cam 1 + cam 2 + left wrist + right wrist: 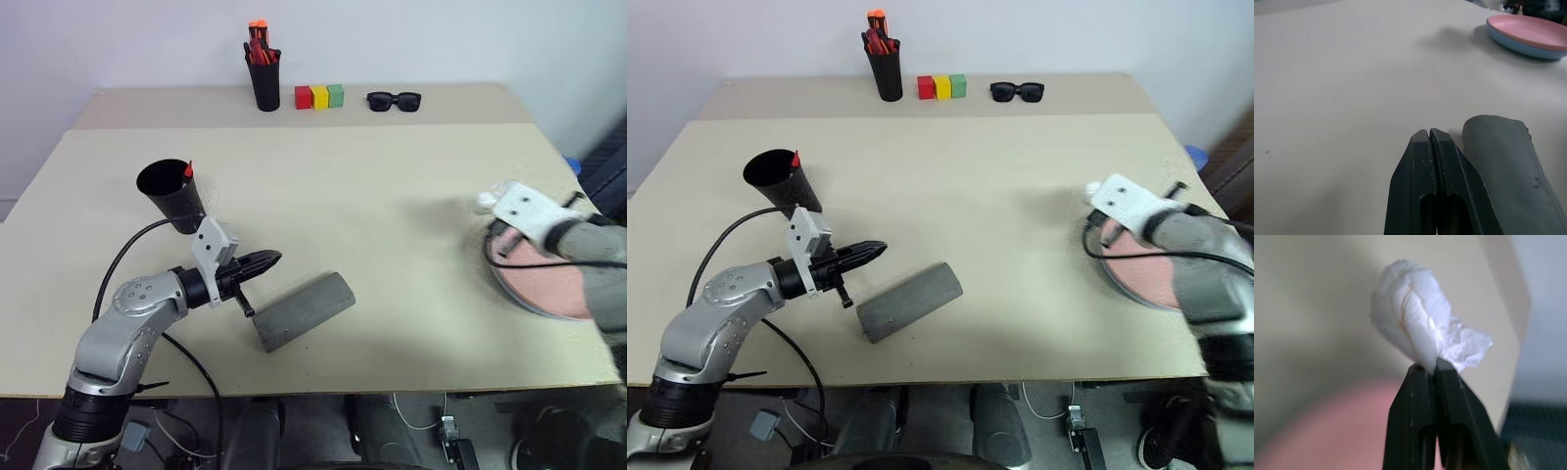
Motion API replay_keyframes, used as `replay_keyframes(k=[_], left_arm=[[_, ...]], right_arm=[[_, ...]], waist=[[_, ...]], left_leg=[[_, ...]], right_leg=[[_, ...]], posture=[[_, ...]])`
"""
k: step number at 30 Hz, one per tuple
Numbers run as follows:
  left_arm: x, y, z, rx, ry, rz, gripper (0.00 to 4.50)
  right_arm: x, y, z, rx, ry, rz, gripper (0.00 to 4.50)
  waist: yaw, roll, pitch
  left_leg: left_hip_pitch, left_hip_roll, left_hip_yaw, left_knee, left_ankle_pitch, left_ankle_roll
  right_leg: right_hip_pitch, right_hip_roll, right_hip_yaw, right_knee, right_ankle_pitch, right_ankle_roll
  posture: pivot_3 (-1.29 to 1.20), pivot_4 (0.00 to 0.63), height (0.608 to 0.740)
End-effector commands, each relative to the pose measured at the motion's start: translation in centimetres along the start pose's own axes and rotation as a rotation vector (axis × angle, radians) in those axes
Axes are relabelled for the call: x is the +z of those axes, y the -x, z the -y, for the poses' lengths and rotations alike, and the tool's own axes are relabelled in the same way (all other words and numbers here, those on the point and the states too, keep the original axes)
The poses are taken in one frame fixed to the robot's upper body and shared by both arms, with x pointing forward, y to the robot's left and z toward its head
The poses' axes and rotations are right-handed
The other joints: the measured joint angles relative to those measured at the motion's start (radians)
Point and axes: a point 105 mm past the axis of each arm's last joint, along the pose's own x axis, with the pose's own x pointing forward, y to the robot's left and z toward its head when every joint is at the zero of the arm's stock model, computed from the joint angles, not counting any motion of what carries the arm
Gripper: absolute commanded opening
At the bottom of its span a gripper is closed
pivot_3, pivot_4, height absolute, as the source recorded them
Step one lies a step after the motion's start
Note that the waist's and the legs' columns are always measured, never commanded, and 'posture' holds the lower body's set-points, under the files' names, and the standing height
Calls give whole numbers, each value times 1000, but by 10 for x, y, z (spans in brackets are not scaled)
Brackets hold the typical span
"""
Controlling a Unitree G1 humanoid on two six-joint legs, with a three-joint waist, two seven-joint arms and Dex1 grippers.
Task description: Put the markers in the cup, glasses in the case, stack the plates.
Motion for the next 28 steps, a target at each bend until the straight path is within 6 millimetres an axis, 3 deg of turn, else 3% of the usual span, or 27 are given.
replay_keyframes(k=[1,3,5,9,15,17,22,28], left_arm=[[4,-3,4,-43,-22,12,0],[4,-7,0,-30,-29,10,0],[7,-8,-10,19,-40,28,0],[14,-1,-22,122,-84,67,0],[9,39,-33,308,-100,79,0],[3,63,-41,423,-91,71,0],[-2,107,-50,639,-69,78,0],[-10,119,-43,671,-87,25,0]], right_arm=[[-7,18,2,15,-18,-35,831],[-10,18,5,-16,-17,-42,1849],[0,18,11,-51,-28,12,2822],[35,18,15,-41,-83,235,2822],[80,7,14,63,-319,548,2822],[93,5,-2,188,-381,632,2822],[116,-2,-26,378,-475,728,2822],[128,-21,-38,434,-506,726,2822]], waist=[[-5,0,0],[-15,0,0],[-25,0,0],[-33,0,0],[-27,0,0],[-25,-1,0],[-21,-1,0],[-25,-1,0]], left_leg=[[0,0,0,0,0,0],[1,0,2,1,0,0],[1,0,2,4,0,0],[1,0,2,5,0,0],[1,1,2,3,0,0],[0,1,1,3,0,0],[0,1,1,3,0,0],[0,1,2,4,0,0]], right_leg=[[0,0,0,0,0,0],[0,0,1,0,0,-1],[0,0,1,1,1,-2],[1,0,1,1,1,-1],[0,0,1,0,2,1],[0,1,1,0,1,-1],[1,0,1,0,1,-1],[1,0,1,0,1,-2]], posture=[[0,150,740],[0,150,740],[0,150,740],[0,150,740],[0,150,740],[0,150,740],[0,150,740],[0,150,740]])
